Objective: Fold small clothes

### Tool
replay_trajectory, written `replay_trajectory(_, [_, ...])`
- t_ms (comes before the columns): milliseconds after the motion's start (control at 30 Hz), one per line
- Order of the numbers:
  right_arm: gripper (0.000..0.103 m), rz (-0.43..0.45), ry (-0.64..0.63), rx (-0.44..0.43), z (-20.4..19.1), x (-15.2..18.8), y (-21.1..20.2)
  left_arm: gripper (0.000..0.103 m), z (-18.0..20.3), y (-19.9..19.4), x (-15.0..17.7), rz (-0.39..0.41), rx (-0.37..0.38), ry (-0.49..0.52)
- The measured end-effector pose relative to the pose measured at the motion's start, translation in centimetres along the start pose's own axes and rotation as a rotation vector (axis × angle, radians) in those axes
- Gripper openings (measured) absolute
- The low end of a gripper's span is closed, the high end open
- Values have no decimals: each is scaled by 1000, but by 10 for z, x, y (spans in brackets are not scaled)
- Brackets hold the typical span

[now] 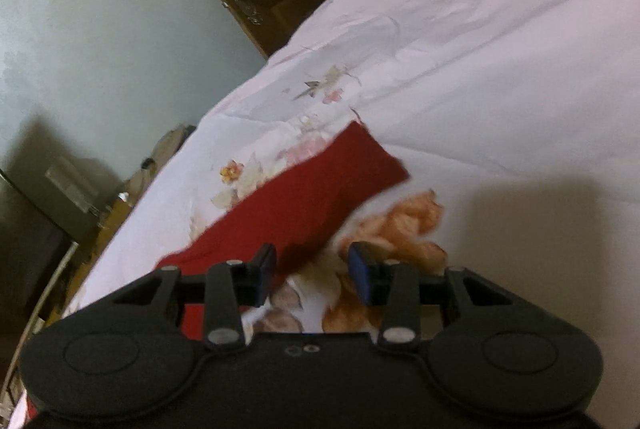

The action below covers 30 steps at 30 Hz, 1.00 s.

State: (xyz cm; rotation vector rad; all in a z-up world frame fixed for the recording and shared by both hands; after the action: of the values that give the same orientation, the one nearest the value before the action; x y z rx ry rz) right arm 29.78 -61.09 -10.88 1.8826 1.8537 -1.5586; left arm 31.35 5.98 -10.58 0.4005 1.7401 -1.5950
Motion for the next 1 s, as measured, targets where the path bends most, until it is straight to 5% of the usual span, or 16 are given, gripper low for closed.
replay_trajectory(100, [34,9,-2,-11,0,-10,11,103,-13,7,-4,-8,-13,-29])
replay_trajectory(167, [10,0,-7,9,-3,-14,20,103,-22,12,-6,-27,-9,-46])
replay_trajectory(200, [8,-4,-8,16,-4,-19,26,103,-27,14,-6,-34,-16,-50])
replay_trajectory(400, [7,51,-137,36,-42,-16,13,103,-48,27,-5,-74,26,-40])
replay_trajectory(633, [7,127,-346,-26,-134,6,-24,103,-71,33,-9,-43,69,-70])
replay_trajectory(1000, [7,41,-610,-256,-285,121,-38,103,-112,20,-15,6,108,-74])
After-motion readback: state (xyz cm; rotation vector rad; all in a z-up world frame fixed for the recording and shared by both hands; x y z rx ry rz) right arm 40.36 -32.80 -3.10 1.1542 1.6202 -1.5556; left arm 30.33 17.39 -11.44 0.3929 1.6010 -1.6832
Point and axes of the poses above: each gripper's, at about its wrist camera, not at the fingertips, and y roughly the way its jaws point, z to its right, x to its underside, the point moved 2 cm from there along y, roughly the way its jaws point, and after that the axes turned 2 degrees about x, right-handed, at the moved point
